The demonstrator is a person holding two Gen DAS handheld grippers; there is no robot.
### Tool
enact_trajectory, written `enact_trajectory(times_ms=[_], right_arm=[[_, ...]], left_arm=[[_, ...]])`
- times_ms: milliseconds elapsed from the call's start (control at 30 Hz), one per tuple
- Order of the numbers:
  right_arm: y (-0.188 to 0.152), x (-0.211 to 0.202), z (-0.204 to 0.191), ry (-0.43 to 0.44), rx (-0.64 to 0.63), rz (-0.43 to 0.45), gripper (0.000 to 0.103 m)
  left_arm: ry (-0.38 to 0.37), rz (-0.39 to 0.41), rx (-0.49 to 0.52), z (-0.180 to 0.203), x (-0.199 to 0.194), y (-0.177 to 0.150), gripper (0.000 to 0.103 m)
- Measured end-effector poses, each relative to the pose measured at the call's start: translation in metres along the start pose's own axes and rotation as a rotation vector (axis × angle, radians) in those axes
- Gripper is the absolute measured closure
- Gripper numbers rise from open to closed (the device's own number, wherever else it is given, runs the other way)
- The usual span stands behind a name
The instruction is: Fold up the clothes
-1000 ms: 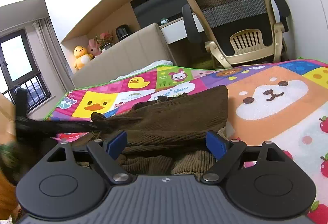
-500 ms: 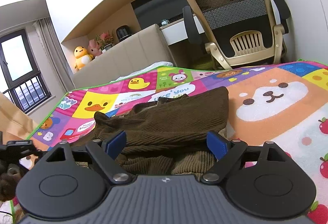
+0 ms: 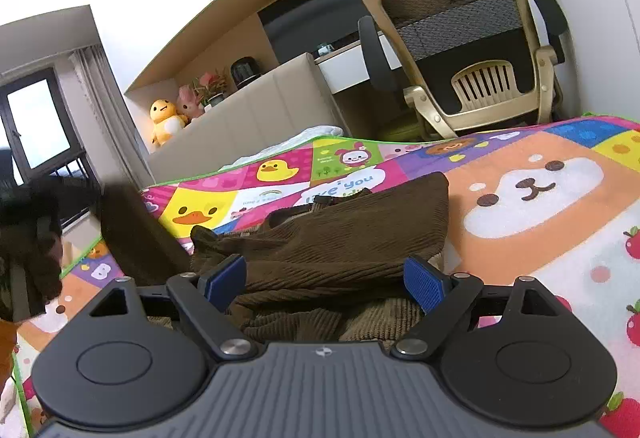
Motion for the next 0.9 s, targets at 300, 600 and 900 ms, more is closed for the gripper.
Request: enact_trajectory(times_ms=[300,600,900], right_arm=[[0.0,0.001,0.004,-0.01,0.022,-0.007,0.016],[0.037,0.036,-0.012,-0.015,-0.079,-0.121,0.016],[0.019,0.14,-0.029,-0.027,-0.178,-0.317,0.074]], left_arm=[[-0.486,-0.201,0.263,0.153,-0.01,-0.094,0.062],[-0.441,-0.288,0.361,0.133,0.001,-0.119,0.009],[-0.348,-0.343,0.278,0.082,0.006,-0.113,0.008]])
Point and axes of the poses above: each gripper's, at about its wrist camera, not at the fingertips, and x roughly the way its jaws point, z to its right, y to its top, the point moved 8 cm from there along x, roughly the way its jaws point, and after that the axes turned 12 degrees about -x, right-handed, at the moved point
